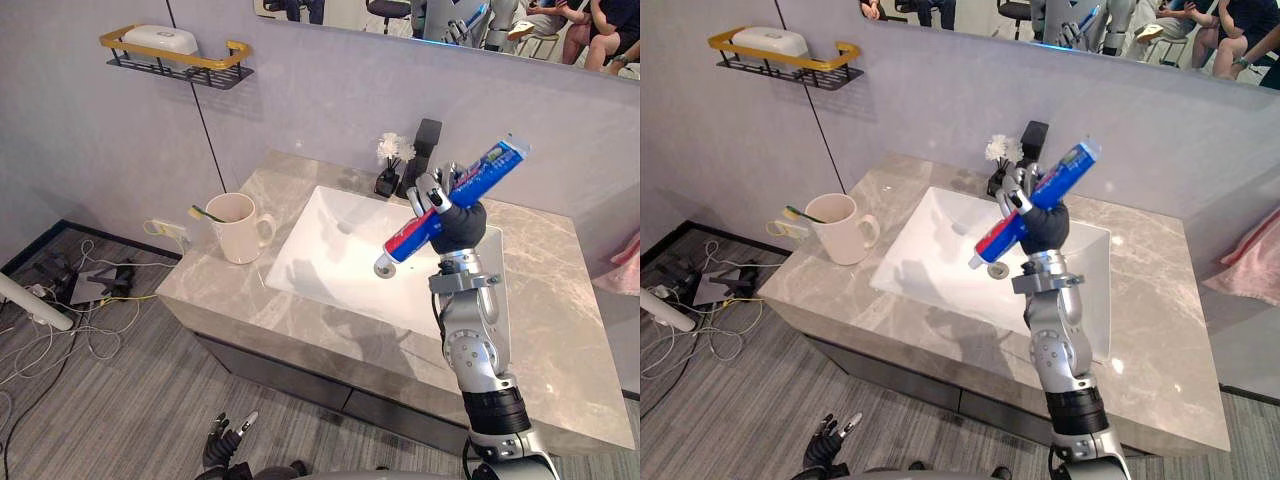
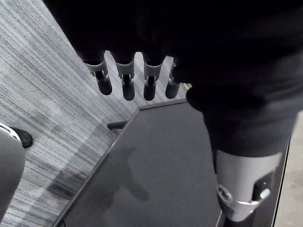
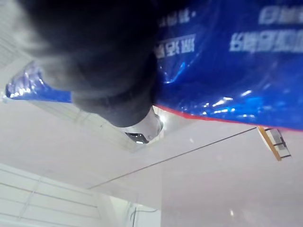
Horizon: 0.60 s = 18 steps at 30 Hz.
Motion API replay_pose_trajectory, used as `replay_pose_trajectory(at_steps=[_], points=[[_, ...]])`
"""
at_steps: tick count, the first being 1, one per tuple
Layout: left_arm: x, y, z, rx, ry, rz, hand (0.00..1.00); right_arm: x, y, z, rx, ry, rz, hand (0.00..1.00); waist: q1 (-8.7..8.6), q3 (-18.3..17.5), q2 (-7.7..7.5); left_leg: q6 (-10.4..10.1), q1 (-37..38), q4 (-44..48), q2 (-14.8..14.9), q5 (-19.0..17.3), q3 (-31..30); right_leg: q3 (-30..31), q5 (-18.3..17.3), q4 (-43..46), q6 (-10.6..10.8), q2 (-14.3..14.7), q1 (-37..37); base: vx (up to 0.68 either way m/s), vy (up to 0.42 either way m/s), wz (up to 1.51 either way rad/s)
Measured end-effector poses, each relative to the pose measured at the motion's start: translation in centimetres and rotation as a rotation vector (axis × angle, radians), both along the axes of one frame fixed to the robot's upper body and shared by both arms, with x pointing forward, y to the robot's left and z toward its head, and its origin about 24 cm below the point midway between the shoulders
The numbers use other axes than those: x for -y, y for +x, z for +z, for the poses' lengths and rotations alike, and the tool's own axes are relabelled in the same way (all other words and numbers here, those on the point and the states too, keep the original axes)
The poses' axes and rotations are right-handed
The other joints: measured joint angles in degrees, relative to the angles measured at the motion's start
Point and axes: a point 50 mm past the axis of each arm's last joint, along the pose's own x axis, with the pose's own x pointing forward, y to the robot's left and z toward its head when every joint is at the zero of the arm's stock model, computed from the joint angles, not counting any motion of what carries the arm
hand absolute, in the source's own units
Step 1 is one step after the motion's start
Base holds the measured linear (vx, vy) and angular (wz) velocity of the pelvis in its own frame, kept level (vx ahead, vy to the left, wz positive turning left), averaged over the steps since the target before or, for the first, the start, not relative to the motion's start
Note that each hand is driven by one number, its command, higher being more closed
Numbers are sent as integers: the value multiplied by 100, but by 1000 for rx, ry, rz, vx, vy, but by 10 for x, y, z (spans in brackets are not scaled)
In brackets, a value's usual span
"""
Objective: Organize washtable
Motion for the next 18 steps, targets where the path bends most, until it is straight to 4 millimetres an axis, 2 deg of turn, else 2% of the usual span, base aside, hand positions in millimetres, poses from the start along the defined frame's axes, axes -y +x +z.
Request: replay_pose_trajectory(at_steps=[6, 13, 15, 18], points=[[1, 6, 2, 20, 8, -79, 0, -31, 16, 20, 61, -137, 53, 100, 25, 57, -65, -33, -74, -3, 7, 43, -119, -121, -11, 0, -16, 7, -16, -8, 12, 11], [4, 14, 5, 41, 14, -137, 0, -53, 32, 40, 110, -259, 30, 100, 329, 81, -99, -46, -216, 6, 10, 67, -253, -262, -48, 2, -20, 16, -84, 17, 9, 10], [4, 16, 6, 53, 18, -140, 0, -57, 36, 49, 125, -277, 12, 100, 349, 132, -111, -47, -261, 9, 8, 81, -326, -307, -50, 4, -21, 18, -91, 24, 5, 18], [3, 20, 9, 73, 26, -148, 0, -60, 44, 59, 134, -304, -34, 100, 470, 208, -128, -47, -290, 25, 7, 82, -386, -345, -52, 9, -19, 22, -89, 22, 12, 13]])
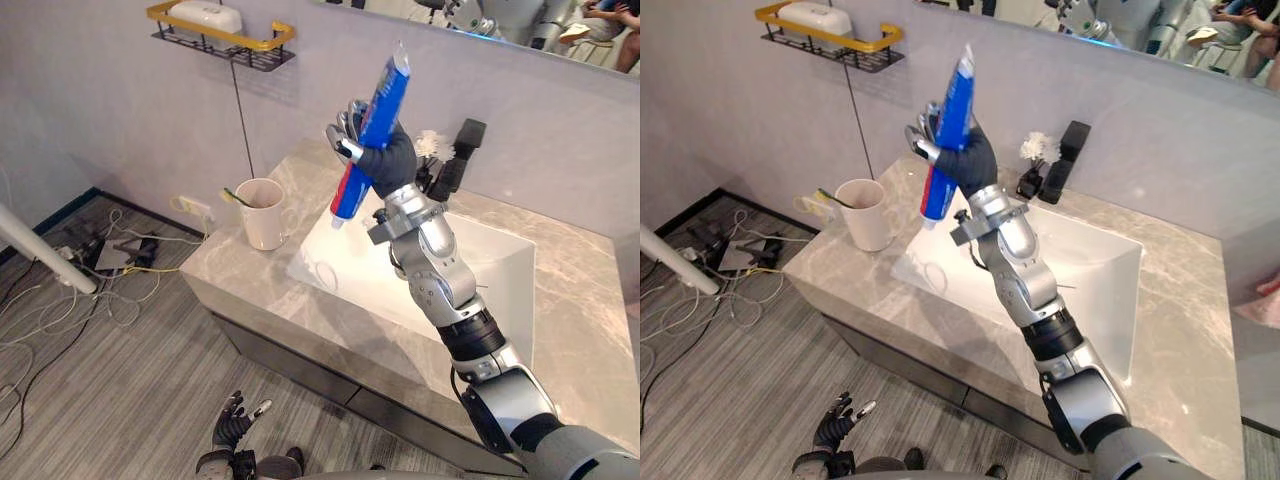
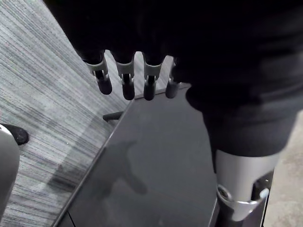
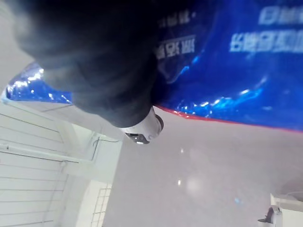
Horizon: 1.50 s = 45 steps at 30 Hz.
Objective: Organize washtable
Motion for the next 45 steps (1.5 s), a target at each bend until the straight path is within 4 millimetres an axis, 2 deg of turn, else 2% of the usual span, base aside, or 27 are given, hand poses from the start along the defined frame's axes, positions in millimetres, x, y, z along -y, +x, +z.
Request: replay_pose_trajectory(at_steps=[6, 12, 14, 15, 22, 31, 45], points=[[-2, 4, 3, 18, 14, -31, 0, -4, 12, 15, 20, -30, -90, 100, 178, 122, -20, 0, -130, 69, -14, 0, -190, -200, -46, 18, 31, -6, 0, 16, 9, 16], [-15, -12, -4, -60, 55, -39, 0, -3, 24, 35, 28, -20, -163, 100, 338, 340, -34, -1, -302, 190, -24, -2, -382, -403, -68, 19, 27, -1, -21, 7, 4, 17], [-16, -15, -4, -67, 56, -37, 0, -1, 27, 37, 18, -11, -182, 100, 387, 382, -38, -1, -338, 212, -28, -1, -442, -449, -69, 19, 28, 1, -21, 15, 15, 20], [-16, -17, -4, -72, 58, -36, 0, 0, 29, 38, 14, -12, -192, 100, 469, 424, -39, -1, -349, 223, -28, -2, -447, -456, -70, 19, 28, 2, -25, 21, 26, 12], [-18, -23, -5, -88, 66, -41, 0, -3, 37, 42, -4, -33, -235, 100, 575, 529, -40, -2, -512, 325, -45, -3, -551, -581, -83, 20, 10, -2, -77, 11, 18, 8], [-19, -23, -5, -93, 76, -69, 0, -1, 47, 34, -58, -55, -279, 100, 644, 655, -28, -4, -709, 476, -49, -6, -745, -783, -117, 20, -10, 21, -112, 8, 18, 11], [-17, -23, -6, -95, 73, -77, 0, 1, 51, 42, -53, -73, -305, 100, 647, 816, 63, -5, -800, 519, -58, -6, -797, -852, -146, 21, -9, 23, -158, 29, 30, 2]])
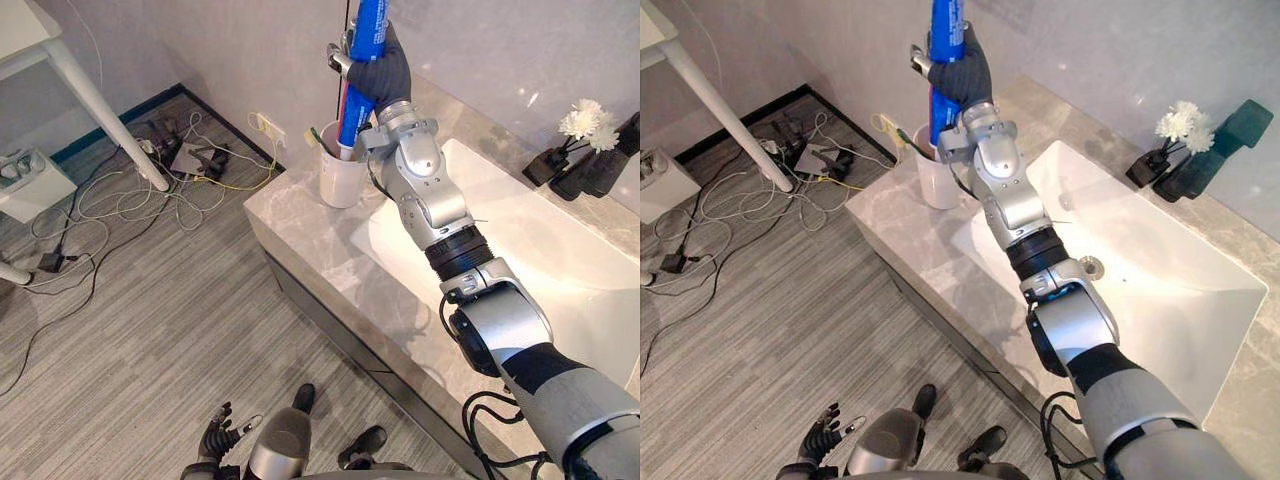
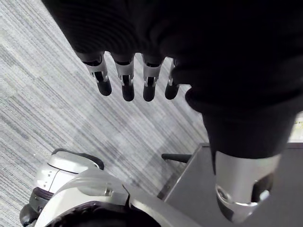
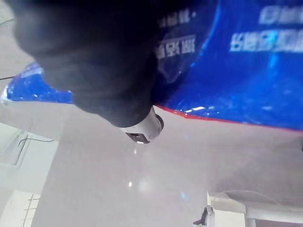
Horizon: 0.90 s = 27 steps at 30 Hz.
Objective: Organize washtable
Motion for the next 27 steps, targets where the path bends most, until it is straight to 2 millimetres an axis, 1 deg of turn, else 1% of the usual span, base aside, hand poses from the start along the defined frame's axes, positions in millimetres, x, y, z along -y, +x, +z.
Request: replay_pose_trajectory(at_steps=[3, 4, 11, 27], points=[[1, -1, -1, -5, -2, -6, 0, 0, 0, 1, 3, -1, -2, 100, 3, 22, 32, -7, -29, 31, 5, -6, -1, -1, -1, 0, -2, 5, -12, 21, 38, 0], [1, -1, -1, -7, -2, -6, 0, 0, 0, 1, 3, -1, -2, 0, 3, 23, 34, -14, -46, 51, 10, -12, -1, -1, -3, 0, -5, 11, -20, 26, 42, 0], [2, -7, -3, -26, -3, -15, 0, 1, 0, 1, 2, -1, -12, 0, 5, 28, 41, -15, -72, 64, 38, -12, 1, 3, -10, 0, -17, 42, -44, 21, 27, 0], [3, -9, -3, -29, -1, 7, 0, 2, 0, 1, 2, 11, -32, 0, -18, 55, 86, -17, -48, 96, 48, -12, -2, -4, -18, 1, -30, 53, -1, 16, 20, 0]])
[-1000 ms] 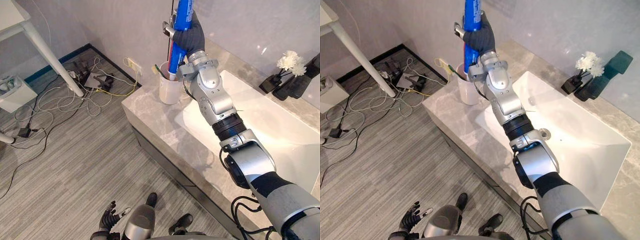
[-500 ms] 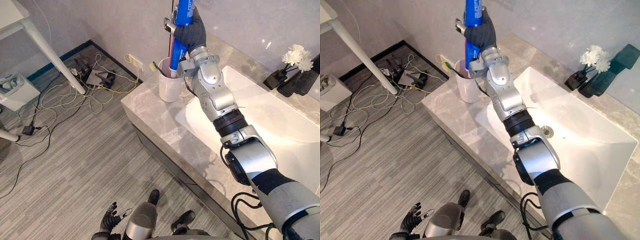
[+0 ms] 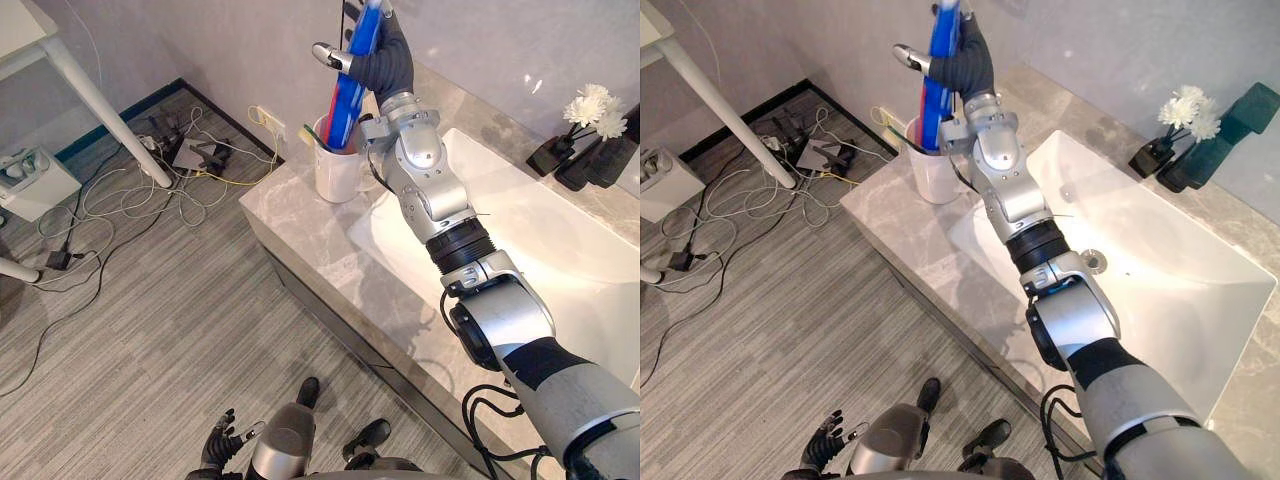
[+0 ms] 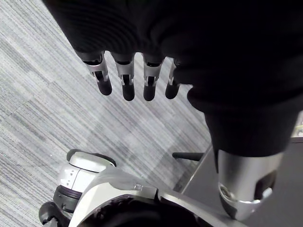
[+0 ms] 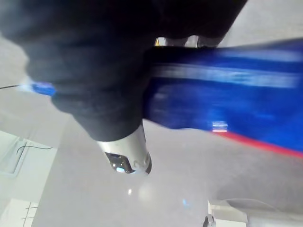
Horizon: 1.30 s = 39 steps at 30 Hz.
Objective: Organize washtable
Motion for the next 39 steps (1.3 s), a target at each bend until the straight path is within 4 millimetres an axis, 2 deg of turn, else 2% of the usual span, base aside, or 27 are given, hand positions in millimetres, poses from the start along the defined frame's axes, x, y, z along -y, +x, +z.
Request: replay_pose_trajectory(at_steps=[3, 15, 20, 24, 28, 30, 31, 33, 35, 36, 38, 39], points=[[2, 0, 0, 0, -6, 3, 0, 0, 0, -1, -2, -2, 0, 0, -3, 28, 61, -1, 95, -2, -8, -2, -3, -4, -2, 0, 0, -7, 99, 0, 0, 0], [2, -2, -1, -2, -17, 20, 0, 5, 3, -24, -60, -28, -20, 0, -23, 28, 61, -2, 149, -9, -3, 0, 13, 16, -3, 0, -5, -2, 141, 28, 42, -1], [1, -5, -1, -9, -15, 22, 0, 2, 0, -20, -9, -114, -16, 0, -150, 18, 50, -2, 194, -24, 4, 0, 47, 69, 1, 0, -9, -1, 162, 24, 43, -4], [1, -5, -1, -11, -15, 22, 0, 3, -16, -5, 120, -211, 10, 0, -193, 1, 45, -2, 281, -65, 18, 0, 152, 162, 10, 0, -19, -3, 181, 28, 43, -12], [-2, -14, -2, -32, -5, 29, 0, 15, -31, 0, 215, -285, 26, 0, -361, -157, -47, -6, 389, -166, 23, 8, 245, 278, 11, 0, -18, -8, 196, 34, 34, -13], [-4, -19, -4, -53, 1, 34, 0, 27, -44, 4, 284, -327, 35, 0, -496, -244, -74, -5, 524, -240, 23, 8, 329, 372, 16, 0, -11, -22, 245, 51, 43, -23], [-5, -20, -5, -57, 2, 35, 0, 29, -47, 5, 303, -339, 37, 0, -512, -254, -79, -5, 554, -248, 21, 8, 351, 400, 16, 0, -10, -27, 262, 30, 51, -22], [-6, -24, -6, -76, 6, 38, 0, 44, -60, 9, 375, -399, 30, 0, -678, -394, -93, -4, 629, -332, 26, 8, 449, 484, 24, -1, 1, -34, 247, 18, 46, -21], [-7, -28, -7, -85, 8, 43, 0, 52, -70, 12, 424, -435, 27, 0, -749, -455, -107, -2, 703, -387, 32, 9, 530, 580, 26, -1, 4, -33, 256, 25, 40, -26], [-8, -30, -8, -97, 11, 44, 0, 61, -82, 16, 478, -451, 24, 0, -801, -516, -115, -2, 766, -438, 41, 9, 618, 656, 30, -1, 6, -34, 254, 18, 36, -33], [-8, -32, -8, -105, 20, 33, 0, 76, -93, 20, 527, -434, -9, 0, -878, -585, -128, 0, 790, -450, 41, 7, 664, 721, 39, -1, 11, -34, 247, 17, 32, -21], [-9, -32, -9, -110, 26, 27, 0, 92, -103, 29, 581, -412, -61, 0, -984, -593, -130, 1, 839, -470, 41, 7, 707, 765, 48, -1, 14, -37, 255, 4, 40, -18]])
